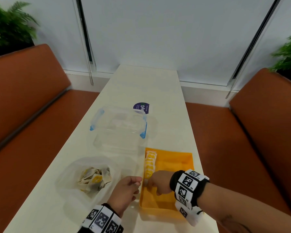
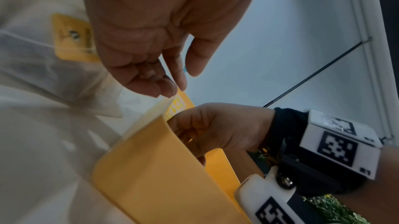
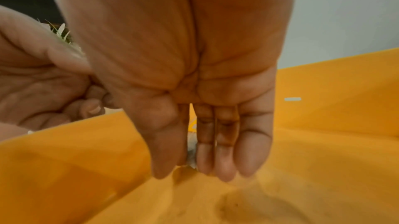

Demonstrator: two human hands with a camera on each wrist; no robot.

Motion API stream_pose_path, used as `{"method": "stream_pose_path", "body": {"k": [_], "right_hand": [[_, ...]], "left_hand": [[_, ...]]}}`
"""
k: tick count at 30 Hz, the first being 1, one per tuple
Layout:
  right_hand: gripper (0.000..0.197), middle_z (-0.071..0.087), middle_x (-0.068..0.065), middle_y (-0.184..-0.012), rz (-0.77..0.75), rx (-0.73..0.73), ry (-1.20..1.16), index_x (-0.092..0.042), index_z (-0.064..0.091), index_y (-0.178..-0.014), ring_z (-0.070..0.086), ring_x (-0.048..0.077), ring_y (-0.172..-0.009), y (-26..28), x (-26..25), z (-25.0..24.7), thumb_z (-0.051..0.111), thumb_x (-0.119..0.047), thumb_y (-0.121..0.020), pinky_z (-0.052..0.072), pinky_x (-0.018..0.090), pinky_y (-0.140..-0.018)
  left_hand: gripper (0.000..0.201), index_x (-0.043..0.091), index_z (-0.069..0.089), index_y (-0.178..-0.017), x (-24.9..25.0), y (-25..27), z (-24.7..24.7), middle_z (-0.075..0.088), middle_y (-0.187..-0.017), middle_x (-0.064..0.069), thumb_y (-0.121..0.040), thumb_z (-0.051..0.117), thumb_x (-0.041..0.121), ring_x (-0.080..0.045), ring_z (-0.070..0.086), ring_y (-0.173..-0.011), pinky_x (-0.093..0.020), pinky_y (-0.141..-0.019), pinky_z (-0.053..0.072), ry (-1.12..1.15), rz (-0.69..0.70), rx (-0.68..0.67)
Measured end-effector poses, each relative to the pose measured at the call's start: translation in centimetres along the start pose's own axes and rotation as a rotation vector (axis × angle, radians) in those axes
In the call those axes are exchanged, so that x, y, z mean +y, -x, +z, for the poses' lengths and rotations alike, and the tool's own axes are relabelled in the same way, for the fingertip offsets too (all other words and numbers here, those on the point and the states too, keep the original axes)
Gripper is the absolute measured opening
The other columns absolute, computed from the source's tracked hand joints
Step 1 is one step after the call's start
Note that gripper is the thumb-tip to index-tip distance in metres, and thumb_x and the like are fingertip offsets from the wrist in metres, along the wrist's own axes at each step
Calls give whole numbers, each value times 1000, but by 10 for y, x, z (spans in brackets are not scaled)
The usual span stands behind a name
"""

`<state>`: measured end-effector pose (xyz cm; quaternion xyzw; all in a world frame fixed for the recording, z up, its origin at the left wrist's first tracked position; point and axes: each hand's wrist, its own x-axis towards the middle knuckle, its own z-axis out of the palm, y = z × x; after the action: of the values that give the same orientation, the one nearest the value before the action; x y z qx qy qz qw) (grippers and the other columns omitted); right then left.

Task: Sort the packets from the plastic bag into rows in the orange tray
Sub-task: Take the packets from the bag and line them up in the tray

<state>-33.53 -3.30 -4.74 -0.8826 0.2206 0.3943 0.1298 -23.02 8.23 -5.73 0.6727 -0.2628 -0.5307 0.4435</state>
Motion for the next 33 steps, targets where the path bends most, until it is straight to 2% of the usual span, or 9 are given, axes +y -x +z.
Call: {"method": "stream_pose_path", "body": {"k": [5, 11, 13, 17, 22, 25, 27, 30, 33], "right_hand": [[47, 52, 12, -134, -5, 42, -88, -9, 46, -138, 50, 30, -120, 5, 6, -4, 55, -13, -92, 43, 37, -95], [21, 57, 9, -107, 207, 149, -526, -11, 59, -113, 63, 26, -84, 12, 24, -11, 55, -15, -93, 48, 23, -56], [4, 56, 9, -111, 260, 210, -676, -14, 56, -96, 64, 26, -84, 14, 30, -16, 55, -14, -93, 51, 24, -59], [27, 55, -7, -84, 253, 222, -842, -25, 54, -75, 58, 11, -78, 4, 40, -26, 58, -2, -87, 53, 30, -83], [32, 48, -10, -77, 252, 283, -836, -14, 63, -106, 46, 2, -69, -2, 30, -35, 52, 6, -84, 43, 15, -62], [29, 51, -5, -82, 306, 299, -837, -17, 64, -98, 47, 5, -70, -1, 26, -37, 51, 4, -84, 43, 16, -63], [23, 53, 0, -95, 368, 332, -757, -13, 64, -104, 48, 5, -73, 10, 24, -44, 55, -1, -87, 39, 13, -61], [21, 55, 1, -105, 367, 588, -662, -10, 62, -109, 55, 15, -98, 33, 12, -62, 61, -11, -88, 39, 20, -77], [13, 59, -2, -84, 88, 756, -962, -17, 61, -86, 56, 14, -78, 54, -37, -89, 62, -4, -85, 48, 27, -68]], "left_hand": [[17, 16, 60, -98, 6, 8, -5, 59, -92, -2, -93, 46, 8, -12, 52, -74, -21, -65, 41, -36, 39, -16], [17, 15, 61, -93, 17, 24, -26, 61, -83, -2, -93, 47, 5, -12, 53, -68, -18, -60, 42, -96, 85, -60], [19, 15, 61, -92, 21, 27, -32, 60, -82, -2, -93, 46, 3, -11, 53, -67, -14, -55, 42, -95, 101, -53], [20, 15, 62, -95, 24, 38, -48, 62, -87, -1, -93, 47, 4, -12, 57, -71, -15, -59, 45, -93, 162, -51], [22, 9, 64, -94, 40, 55, -94, 64, -78, -1, -92, 46, -2, -7, 60, -58, -14, -55, 48, -12, 274, 38], [23, 12, 65, -91, 47, 54, -133, 66, -73, 2, -91, 47, -2, -15, 58, -65, -18, -57, 48, -20, 343, 167], [22, 17, 64, -87, 48, 50, -156, 65, -81, 4, -90, 51, -1, -12, 58, -71, -16, -62, 47, -121, 410, 263], [12, 25, 60, -84, 44, 39, -179, 56, -96, 9, -84, 65, 13, -10, 55, -89, -18, -71, 42, -489, 437, 399], [42, 25, 50, -107, 33, 21, -183, 46, -111, 8, -74, 74, 37, -17, 49, -108, -31, -87, 42, -749, 241, 352]]}}
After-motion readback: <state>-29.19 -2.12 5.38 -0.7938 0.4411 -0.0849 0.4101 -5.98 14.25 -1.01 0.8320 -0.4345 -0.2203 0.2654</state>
